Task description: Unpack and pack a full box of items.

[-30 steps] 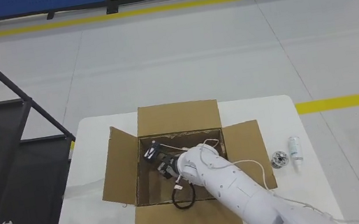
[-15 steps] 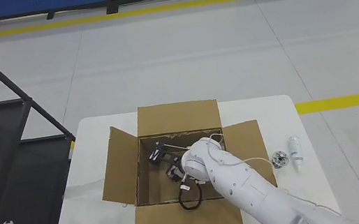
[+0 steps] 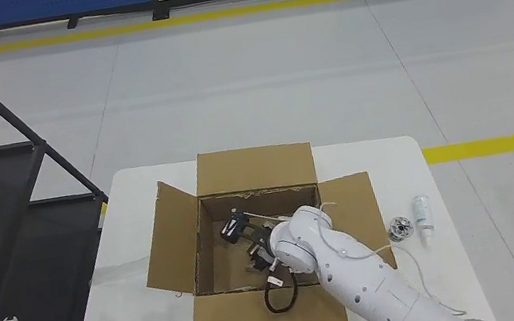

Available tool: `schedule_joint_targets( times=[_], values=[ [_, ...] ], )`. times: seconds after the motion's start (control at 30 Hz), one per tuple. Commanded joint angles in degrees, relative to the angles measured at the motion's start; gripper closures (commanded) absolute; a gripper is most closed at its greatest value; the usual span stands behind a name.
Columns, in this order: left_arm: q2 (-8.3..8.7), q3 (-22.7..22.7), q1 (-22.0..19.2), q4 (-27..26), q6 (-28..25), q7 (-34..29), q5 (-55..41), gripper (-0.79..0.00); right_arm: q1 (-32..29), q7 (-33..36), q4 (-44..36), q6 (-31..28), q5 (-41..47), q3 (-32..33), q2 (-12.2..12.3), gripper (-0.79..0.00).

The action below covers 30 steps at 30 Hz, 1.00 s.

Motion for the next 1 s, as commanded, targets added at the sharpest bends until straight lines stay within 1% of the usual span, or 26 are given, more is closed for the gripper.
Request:
schedule_joint_targets(
  times=[0.0, 0.07, 0.17, 0.27, 0.33, 0.37, 0.43, 0.47, 0.53, 0.57, 0.63, 0.7, 0.83, 0.97],
  values=[
    [0.01, 0.0, -0.1, 0.1, 0.1, 0.0, -0.1, -0.785, -0.4, -0.1, -0.2, 1.0, -0.6, 0.2, 0.0, -0.686],
    [0.01, 0.0, -0.2, 0.1, 0.1, 0.0, -0.1, -0.785, -0.5, -0.4, 0.4, 2.3, -1.3, 0.1, -0.1, -0.671],
    [0.02, 0.0, -0.3, 0.2, 0.2, 0.1, -0.1, -0.785, 0.0, -0.4, 2.4, 2.2, -0.4, -0.2, -0.5, -0.702],
    [0.03, 0.0, -0.4, 0.2, 0.3, 0.1, -0.1, -0.785, 0.9, -0.7, 5.1, 2.8, 0.0, -0.7, -1.2, -0.662],
    [0.04, 0.1, -0.5, 0.3, 0.3, 0.1, -0.1, -0.785, 1.6, -0.4, 6.6, 2.9, 0.5, -1.3, -1.7, -0.671],
    [0.04, 0.1, -0.5, 0.3, 0.3, 0.1, -0.1, -0.785, 1.9, -0.4, 7.2, 2.8, 0.7, -1.5, -1.9, -0.643],
    [0.04, 0.1, -0.6, 0.3, 0.4, 0.1, 0.0, -0.785, 2.4, 0.7, 8.6, 2.2, 1.6, -1.8, -2.3, -0.422],
    [0.04, 0.2, -0.6, 0.3, 0.4, 0.2, 0.0, -0.785, 2.9, 1.5, 9.2, 2.2, 1.9, -1.8, -2.5, -0.385],
    [0.03, 0.3, -0.7, 0.3, 0.2, 0.2, 0.1, -0.785, 3.4, 2.1, 10.1, 2.3, 2.4, -1.9, -2.8, -0.339],
    [0.02, 0.4, -0.7, 0.3, 0.2, 0.3, 0.1, -0.785, 3.6, 2.3, 10.4, 2.4, 2.5, -2.0, -3.0, -0.271],
    [0.00, 0.5, -0.7, 0.4, 0.2, 0.4, 0.0, -0.785, 3.9, 2.4, 11.0, 2.2, 2.9, -2.0, -3.2, -0.185],
    [-0.01, 0.5, -0.7, 0.4, 0.2, 0.5, 0.0, -0.785, 4.1, 2.4, 11.4, 1.9, 3.1, -2.0, -3.3, -0.154],
    [-0.03, 0.5, -0.5, 0.5, 0.0, 0.6, -0.2, -0.785, 4.4, 1.3, 11.3, 2.6, 2.7, -1.6, -3.4, 0.000],
    [-0.05, 0.2, -0.4, 0.5, -0.2, 0.5, -0.5, -0.785, 3.3, -2.2, 7.6, 2.7, 1.6, 0.1, -2.7, 0.000]
  ],
)
